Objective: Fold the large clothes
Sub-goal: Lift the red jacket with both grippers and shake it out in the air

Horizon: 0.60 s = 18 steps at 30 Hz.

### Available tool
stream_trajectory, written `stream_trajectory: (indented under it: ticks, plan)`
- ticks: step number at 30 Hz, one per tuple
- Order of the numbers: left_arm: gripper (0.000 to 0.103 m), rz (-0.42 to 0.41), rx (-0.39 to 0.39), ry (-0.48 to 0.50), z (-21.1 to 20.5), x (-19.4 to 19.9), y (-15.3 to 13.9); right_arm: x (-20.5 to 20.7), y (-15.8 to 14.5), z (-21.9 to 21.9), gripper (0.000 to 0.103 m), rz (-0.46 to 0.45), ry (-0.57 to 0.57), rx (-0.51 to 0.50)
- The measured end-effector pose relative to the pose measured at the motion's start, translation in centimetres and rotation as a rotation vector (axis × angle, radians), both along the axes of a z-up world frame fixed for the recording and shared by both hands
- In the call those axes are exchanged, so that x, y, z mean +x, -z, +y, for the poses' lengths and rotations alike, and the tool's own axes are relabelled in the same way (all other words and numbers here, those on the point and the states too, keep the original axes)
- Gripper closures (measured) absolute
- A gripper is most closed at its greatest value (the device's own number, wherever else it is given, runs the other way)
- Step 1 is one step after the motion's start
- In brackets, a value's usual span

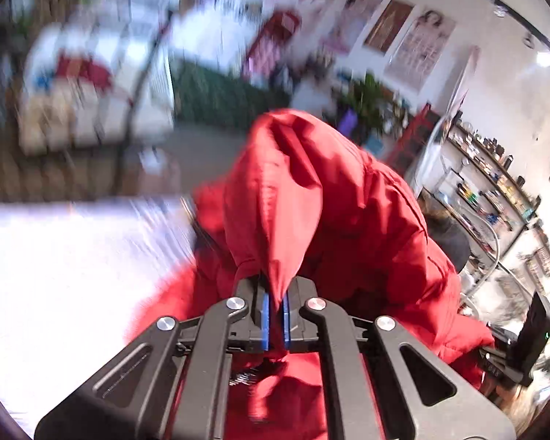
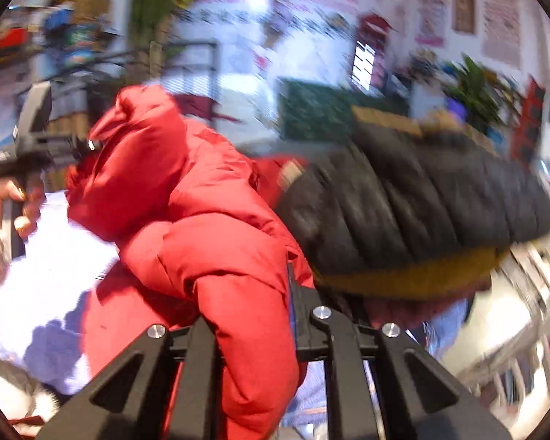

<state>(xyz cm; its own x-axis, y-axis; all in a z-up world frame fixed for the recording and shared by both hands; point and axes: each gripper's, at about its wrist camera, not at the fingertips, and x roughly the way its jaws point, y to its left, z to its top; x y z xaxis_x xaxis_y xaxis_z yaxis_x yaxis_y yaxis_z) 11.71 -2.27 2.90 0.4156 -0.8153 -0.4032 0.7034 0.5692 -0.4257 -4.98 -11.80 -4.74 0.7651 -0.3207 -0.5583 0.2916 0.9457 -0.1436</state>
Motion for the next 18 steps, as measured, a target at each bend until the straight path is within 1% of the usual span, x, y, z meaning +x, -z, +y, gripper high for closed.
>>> stream_trajectory:
  ticks: [1,2,4,5,6,7,8,9,10,11,12,14,15,16,17,18]
  plan:
    - [0.1,-0.05,-0.012,-0.017,3.0,-1.7,-2.6,-0.3,-1.4,1.2,0.092,-0.022,-0.048,-0.018]
    - [0.1,-0.094,-0.029,-0.03,5.3,-3.5,-5.3,-1.0,-3.5,2.7,0.092,-0.055,-0.116,-0.03]
    - [0.1,-0.214,-0.075,-0.058,10.2,-8.9,-11.3,-2.6,-7.6,5.2,0.092,-0.13,-0.225,-0.045]
    - [0.1,-0.265,-0.105,-0.066,12.7,-11.5,-13.6,-3.7,-9.9,6.1,0.092,-0.177,-0.265,-0.068]
    - [0.1,-0.335,-0.14,-0.077,14.8,-14.4,-16.6,-4.9,-12.5,6.7,0.092,-0.234,-0.292,-0.096]
    - [0.099,-0.4,-0.17,-0.09,16.7,-17.1,-19.3,-5.8,-14.5,6.9,0.092,-0.276,-0.31,-0.11]
    - [0.099,-0.463,-0.196,-0.103,18.5,-19.5,-22.0,-6.8,-17.2,6.9,0.092,-0.324,-0.329,-0.113]
    - [0.099,-0.511,-0.216,-0.118,19.5,-22.0,-24.0,-7.6,-19.8,6.6,0.092,-0.371,-0.348,-0.104]
    - [0.099,-0.541,-0.231,-0.136,20.4,-23.7,-26.1,-8.0,-21.7,6.3,0.092,-0.402,-0.365,-0.098]
    - [0.099,-0.559,-0.236,-0.148,21.3,-24.8,-26.8,-8.2,-23.6,6.1,0.092,-0.432,-0.378,-0.111]
    - [0.099,-0.58,-0.233,-0.162,21.5,-25.9,-28.4,-8.3,-24.9,6.0,0.092,-0.456,-0.376,-0.134]
    - [0.099,-0.608,-0.211,-0.203,21.4,-26.7,-30.9,-7.2,-27.3,5.9,0.092,-0.491,-0.371,-0.178]
    - [0.099,-0.596,-0.199,-0.229,21.2,-26.0,-31.3,-5.8,-28.3,5.6,0.091,-0.492,-0.378,-0.157]
    - [0.099,-0.575,-0.184,-0.255,20.5,-24.9,-31.5,-4.5,-28.7,5.2,0.091,-0.482,-0.382,-0.136]
    - [0.099,-0.54,-0.163,-0.27,19.8,-23.4,-31.0,-2.2,-28.6,5.0,0.09,-0.449,-0.377,-0.14]
    - [0.099,-0.496,-0.155,-0.298,19.4,-22.0,-30.1,1.3,-27.8,5.1,0.09,-0.406,-0.351,-0.188]
